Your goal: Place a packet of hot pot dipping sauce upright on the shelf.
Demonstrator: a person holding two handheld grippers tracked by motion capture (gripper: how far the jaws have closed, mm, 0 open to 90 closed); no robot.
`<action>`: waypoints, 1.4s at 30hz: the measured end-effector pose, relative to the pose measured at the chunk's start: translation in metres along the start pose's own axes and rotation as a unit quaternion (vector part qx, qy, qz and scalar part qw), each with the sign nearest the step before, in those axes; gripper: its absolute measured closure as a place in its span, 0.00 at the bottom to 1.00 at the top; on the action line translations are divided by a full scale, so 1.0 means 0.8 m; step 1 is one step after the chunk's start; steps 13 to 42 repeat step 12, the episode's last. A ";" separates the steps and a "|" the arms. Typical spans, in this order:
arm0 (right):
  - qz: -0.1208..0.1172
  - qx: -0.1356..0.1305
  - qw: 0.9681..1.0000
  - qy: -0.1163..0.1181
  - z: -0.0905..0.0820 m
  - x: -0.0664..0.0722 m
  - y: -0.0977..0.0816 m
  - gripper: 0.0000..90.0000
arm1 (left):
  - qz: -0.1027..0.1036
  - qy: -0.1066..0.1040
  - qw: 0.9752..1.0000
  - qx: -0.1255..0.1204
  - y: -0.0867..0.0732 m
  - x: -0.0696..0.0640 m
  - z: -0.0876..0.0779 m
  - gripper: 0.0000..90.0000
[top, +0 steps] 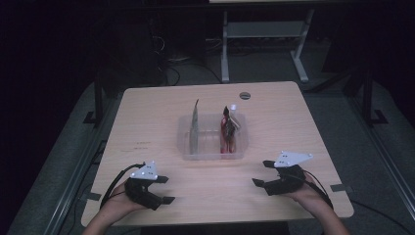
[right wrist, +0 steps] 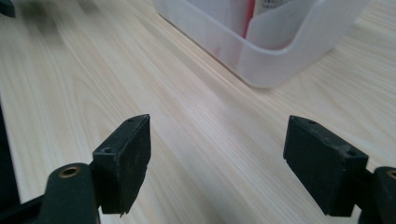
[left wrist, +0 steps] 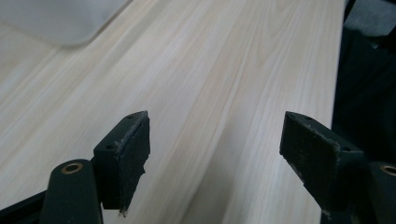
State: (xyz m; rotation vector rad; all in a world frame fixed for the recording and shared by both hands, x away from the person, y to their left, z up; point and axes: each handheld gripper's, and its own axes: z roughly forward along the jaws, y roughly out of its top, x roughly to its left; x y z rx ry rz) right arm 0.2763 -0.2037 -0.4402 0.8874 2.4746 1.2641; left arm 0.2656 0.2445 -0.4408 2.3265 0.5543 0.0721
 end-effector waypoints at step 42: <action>-0.007 -0.001 1.000 -0.012 0.001 -0.003 -0.003 0.23 | 0.008 0.006 1.000 0.015 -0.002 0.001 0.010 0.23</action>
